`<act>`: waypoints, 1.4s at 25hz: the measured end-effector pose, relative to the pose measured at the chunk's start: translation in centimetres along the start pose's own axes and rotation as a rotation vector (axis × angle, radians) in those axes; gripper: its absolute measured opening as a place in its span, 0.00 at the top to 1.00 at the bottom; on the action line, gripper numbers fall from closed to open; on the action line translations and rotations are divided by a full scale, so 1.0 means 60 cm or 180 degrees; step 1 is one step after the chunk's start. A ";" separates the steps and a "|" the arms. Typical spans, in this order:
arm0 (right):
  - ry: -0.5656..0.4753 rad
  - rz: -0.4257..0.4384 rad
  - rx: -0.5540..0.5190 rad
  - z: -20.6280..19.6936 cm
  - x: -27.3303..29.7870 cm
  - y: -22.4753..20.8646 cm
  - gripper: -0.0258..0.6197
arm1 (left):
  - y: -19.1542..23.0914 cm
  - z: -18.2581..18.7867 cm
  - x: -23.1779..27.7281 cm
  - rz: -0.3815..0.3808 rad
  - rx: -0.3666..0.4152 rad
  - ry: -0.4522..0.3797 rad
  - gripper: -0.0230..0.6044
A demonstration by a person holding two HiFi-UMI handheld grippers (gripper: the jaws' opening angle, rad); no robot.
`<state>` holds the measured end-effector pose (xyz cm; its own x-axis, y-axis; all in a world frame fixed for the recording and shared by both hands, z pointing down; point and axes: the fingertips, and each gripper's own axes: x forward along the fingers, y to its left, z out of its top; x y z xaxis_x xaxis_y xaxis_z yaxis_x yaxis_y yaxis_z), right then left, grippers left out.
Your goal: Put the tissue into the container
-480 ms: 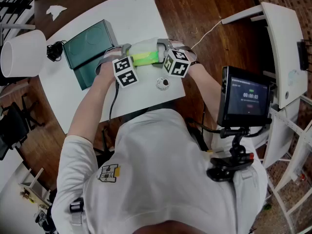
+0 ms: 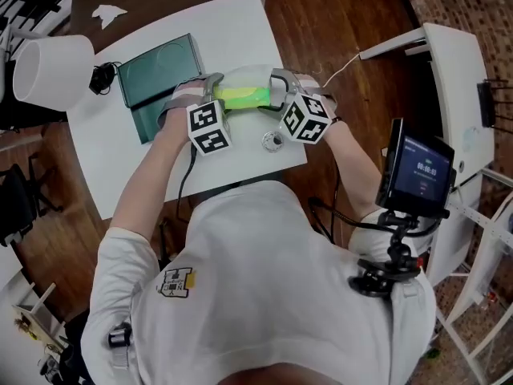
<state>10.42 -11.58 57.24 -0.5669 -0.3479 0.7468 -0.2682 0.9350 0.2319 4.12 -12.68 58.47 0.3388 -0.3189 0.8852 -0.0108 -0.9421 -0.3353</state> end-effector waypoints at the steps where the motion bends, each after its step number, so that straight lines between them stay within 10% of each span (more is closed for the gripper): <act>1: -0.0036 -0.0045 -0.0055 0.020 -0.008 0.002 0.39 | 0.002 -0.005 -0.021 0.0067 -0.0003 -0.0027 0.34; 14: -0.0289 0.0367 -0.0491 0.264 0.185 0.092 0.39 | -0.018 -0.313 -0.129 0.0177 -0.0511 0.0445 0.34; 35: -0.0067 0.0497 -0.0175 0.212 0.192 0.085 0.35 | -0.037 -0.345 -0.046 -0.0162 -0.0688 0.0578 0.35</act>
<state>-7.42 -11.68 59.11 -0.6147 -0.1989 0.7632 -0.1330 0.9800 0.1483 -16.25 -11.87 63.41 0.1703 -0.2657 0.9489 -0.2049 -0.9515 -0.2297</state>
